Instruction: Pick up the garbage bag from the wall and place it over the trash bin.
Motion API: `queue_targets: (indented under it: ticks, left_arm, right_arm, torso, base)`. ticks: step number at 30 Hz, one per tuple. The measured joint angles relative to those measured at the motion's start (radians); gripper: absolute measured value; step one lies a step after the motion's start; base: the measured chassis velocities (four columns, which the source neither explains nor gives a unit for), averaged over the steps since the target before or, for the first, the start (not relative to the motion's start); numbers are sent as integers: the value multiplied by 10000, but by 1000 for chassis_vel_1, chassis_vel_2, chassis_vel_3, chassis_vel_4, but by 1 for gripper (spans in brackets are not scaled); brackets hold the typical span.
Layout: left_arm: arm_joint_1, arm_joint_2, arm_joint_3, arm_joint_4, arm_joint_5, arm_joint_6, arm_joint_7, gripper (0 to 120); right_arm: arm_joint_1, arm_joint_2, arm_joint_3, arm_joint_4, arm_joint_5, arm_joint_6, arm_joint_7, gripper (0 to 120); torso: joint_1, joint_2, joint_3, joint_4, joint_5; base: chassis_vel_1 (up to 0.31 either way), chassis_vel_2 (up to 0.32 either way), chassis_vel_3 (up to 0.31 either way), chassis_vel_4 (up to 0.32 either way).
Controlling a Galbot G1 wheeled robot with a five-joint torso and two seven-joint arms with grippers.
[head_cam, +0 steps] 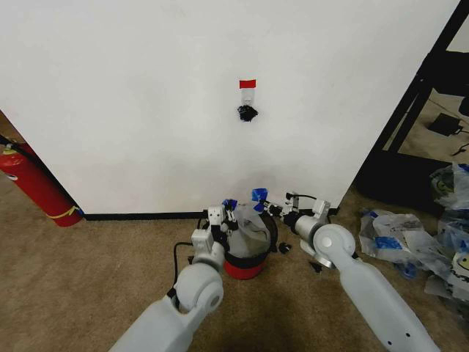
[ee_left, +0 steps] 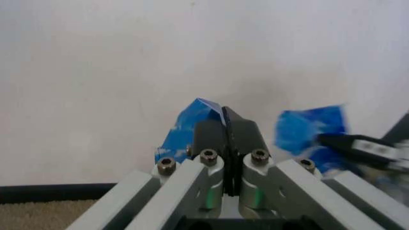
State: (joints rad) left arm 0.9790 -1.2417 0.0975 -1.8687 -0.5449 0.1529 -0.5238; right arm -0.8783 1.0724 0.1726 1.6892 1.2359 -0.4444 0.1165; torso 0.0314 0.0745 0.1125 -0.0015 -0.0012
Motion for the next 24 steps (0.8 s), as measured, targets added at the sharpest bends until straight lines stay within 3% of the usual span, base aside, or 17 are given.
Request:
queue_targets:
  ticks: [6, 17, 24]
  left_arm:
    - [499, 72, -209, -24, 39, -234, -16, 0]
    - [2656, 880, -709, -1402, 492, -511, -31, 0]
    - [3243, 750, -641, -1575, 908, -577, -13, 0]
  right_arm:
    - [-583, -462, 295, 615, 420, -4, 55, 0]
    - [-2344, -1296, 1247, 1703, 536, -139, 25, 0]
    - [-3086, -1297, 1425, 2034, 223, -364, 198, 0]
  torso:
    - [0, 0, 0, 2, 0]
    - [-2, 0, -2, 0, 0]
    - [-2, 0, -2, 0, 0]
  base:
    - [0, 0, 0, 0]
    - [0, 0, 0, 0]
    - [0, 0, 0, 0]
